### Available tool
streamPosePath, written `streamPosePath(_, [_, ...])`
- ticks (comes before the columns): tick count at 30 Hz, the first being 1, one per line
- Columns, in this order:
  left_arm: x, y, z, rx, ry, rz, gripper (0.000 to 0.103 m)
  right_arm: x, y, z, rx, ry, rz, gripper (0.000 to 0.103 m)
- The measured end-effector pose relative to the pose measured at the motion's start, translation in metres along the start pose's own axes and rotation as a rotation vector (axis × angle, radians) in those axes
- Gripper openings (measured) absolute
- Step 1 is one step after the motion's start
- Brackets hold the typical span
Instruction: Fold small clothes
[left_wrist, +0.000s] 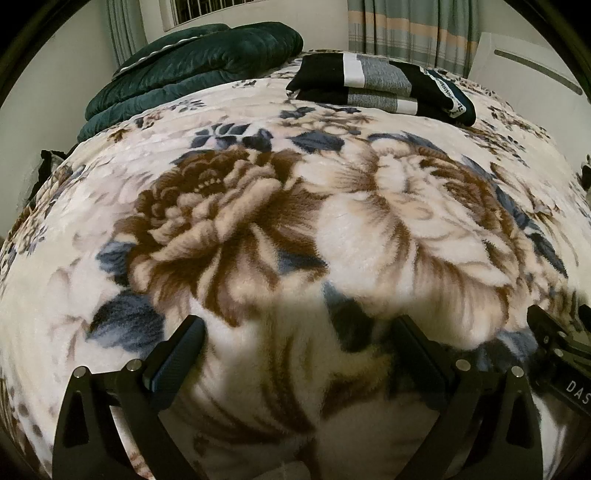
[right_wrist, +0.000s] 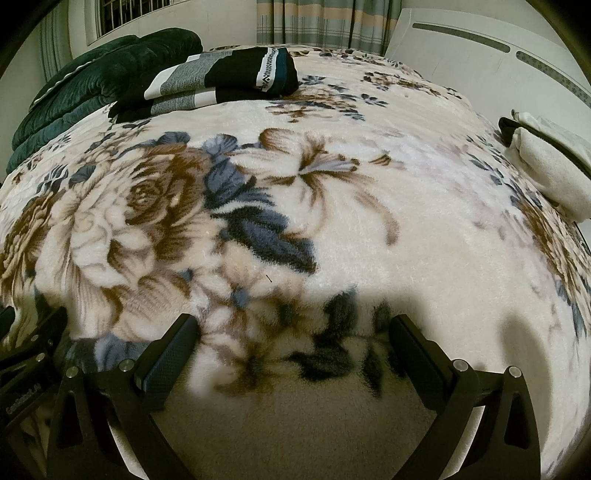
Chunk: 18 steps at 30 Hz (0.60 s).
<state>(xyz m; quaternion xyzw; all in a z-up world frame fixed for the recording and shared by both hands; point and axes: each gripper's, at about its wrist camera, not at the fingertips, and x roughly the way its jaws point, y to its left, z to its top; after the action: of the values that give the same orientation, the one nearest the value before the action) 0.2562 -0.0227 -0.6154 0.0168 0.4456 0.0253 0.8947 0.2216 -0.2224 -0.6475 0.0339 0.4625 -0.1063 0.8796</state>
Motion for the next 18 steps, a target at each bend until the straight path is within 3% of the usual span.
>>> streamPosePath(18, [-0.0005,0.0028,-0.0012,-0.016,-0.002,-0.016,0.103,0.0004,0.0002,-0.0004,-0.001,0.0,0.0,0.103])
